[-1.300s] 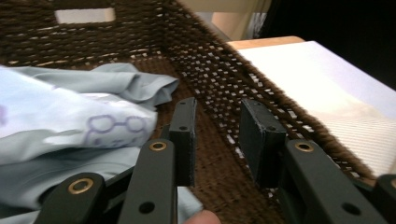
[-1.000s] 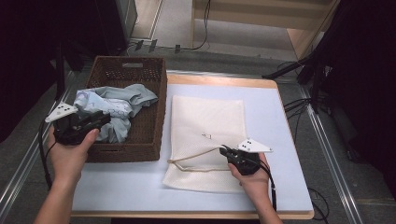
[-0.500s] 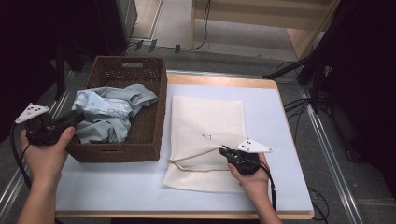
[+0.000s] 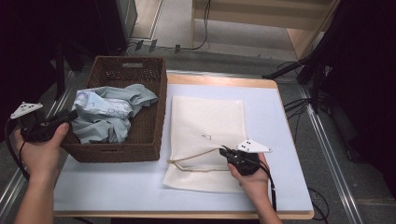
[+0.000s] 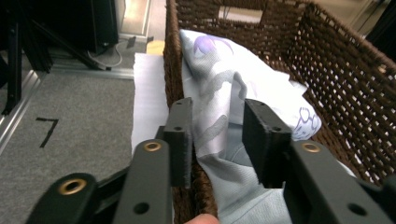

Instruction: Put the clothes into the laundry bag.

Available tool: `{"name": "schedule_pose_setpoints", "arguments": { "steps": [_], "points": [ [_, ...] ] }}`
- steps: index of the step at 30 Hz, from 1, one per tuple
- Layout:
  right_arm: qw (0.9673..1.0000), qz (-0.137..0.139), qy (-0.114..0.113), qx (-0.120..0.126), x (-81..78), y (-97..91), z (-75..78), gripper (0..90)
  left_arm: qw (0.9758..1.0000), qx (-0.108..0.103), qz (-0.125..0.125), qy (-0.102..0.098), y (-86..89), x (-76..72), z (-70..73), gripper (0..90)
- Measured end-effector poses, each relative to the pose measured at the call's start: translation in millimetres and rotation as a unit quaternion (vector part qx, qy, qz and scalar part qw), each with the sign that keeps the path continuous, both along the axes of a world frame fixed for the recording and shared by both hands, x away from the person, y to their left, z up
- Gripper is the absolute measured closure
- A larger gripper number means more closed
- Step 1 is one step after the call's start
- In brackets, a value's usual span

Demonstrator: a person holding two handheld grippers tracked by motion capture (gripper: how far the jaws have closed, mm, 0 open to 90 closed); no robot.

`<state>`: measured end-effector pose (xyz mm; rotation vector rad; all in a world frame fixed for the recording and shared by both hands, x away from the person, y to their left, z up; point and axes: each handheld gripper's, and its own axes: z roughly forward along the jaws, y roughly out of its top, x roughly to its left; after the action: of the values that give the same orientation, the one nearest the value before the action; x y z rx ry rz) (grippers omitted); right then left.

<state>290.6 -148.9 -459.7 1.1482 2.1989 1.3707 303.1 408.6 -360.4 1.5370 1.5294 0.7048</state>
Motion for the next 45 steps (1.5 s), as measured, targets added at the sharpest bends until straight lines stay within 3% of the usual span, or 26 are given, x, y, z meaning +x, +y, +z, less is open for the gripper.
{"name": "schedule_pose_setpoints", "arguments": {
  "steps": [2, 4, 8, 13, 14, 18, 24, 31, 33, 36, 39, 41, 43, 44, 45],
  "points": [
    [1.0000, 0.000, 0.000, -0.001, 0.0, 0.1, -0.2, 86.7, 0.9998, 0.004, -0.010, 0.014, -2.3, 3.3, -0.1, 81.9],
    [1.0000, 0.001, 0.000, -0.001, -0.1, 0.3, -0.2, 86.7, 0.9996, 0.007, -0.017, 0.020, -5.9, 5.4, 0.6, 88.7],
    [1.0000, 0.001, 0.001, -0.001, -0.5, 0.7, -0.2, 86.7, 0.9990, 0.026, -0.025, 0.025, -16.4, 5.9, 3.8, 90.0],
    [1.0000, 0.001, 0.002, -0.003, -0.3, 1.6, -1.0, 86.7, 0.9984, 0.021, -0.048, 0.021, -26.2, 6.4, 8.7, 90.0],
    [1.0000, 0.001, 0.001, -0.003, -0.2, 1.9, -1.2, 86.7, 0.9979, 0.034, -0.050, 0.023, -30.1, 7.2, 10.7, 90.0],
    [1.0000, 0.002, 0.002, -0.004, -0.5, 2.3, -1.5, 86.7, 0.9982, 0.013, -0.056, 0.017, -29.2, 6.5, 15.1, 90.0],
    [1.0000, 0.003, 0.003, -0.004, -0.7, 2.7, -2.1, 86.7, 0.9977, 0.021, -0.063, 0.009, -35.4, 12.4, 18.5, 90.0],
    [1.0000, 0.003, 0.003, -0.004, -0.7, 2.6, -2.2, 86.7, 0.9954, 0.002, -0.096, 0.010, -42.9, 24.4, 23.7, 90.0],
    [1.0000, 0.004, 0.002, -0.005, -0.7, 3.1, -2.3, 86.7, 0.9947, -0.018, -0.100, 0.019, -42.8, 35.8, 22.6, 90.0],
    [1.0000, 0.004, 0.002, -0.005, -0.8, 3.3, -2.3, 86.7, 0.9941, -0.024, -0.101, 0.031, -43.8, 44.1, 21.8, 89.9],
    [1.0000, 0.003, 0.002, -0.005, -0.9, 3.4, -2.7, 86.7, 0.9932, -0.016, -0.105, 0.047, -48.2, 55.9, 19.9, 89.6],
    [1.0000, 0.004, 0.002, -0.005, -0.7, 3.8, -2.9, 86.7, 0.9922, -0.004, -0.102, 0.072, -51.1, 67.8, 14.7, 88.6],
    [1.0000, 0.004, 0.002, -0.006, -0.7, 3.9, -2.8, 86.7, 0.9917, -0.001, -0.101, 0.079, -51.4, 70.7, 12.9, 86.0],
    [1.0000, 0.004, 0.002, -0.006, -0.7, 4.0, -2.9, 86.7, 0.9906, 0.006, -0.098, 0.095, -53.0, 76.3, 9.3, 86.0],
    [1.0000, 0.003, 0.003, -0.006, -1.0, 4.2, -2.8, 86.7, 0.9888, 0.016, -0.100, 0.110, -54.7, 81.7, 5.1, 77.3]
  ]
}}
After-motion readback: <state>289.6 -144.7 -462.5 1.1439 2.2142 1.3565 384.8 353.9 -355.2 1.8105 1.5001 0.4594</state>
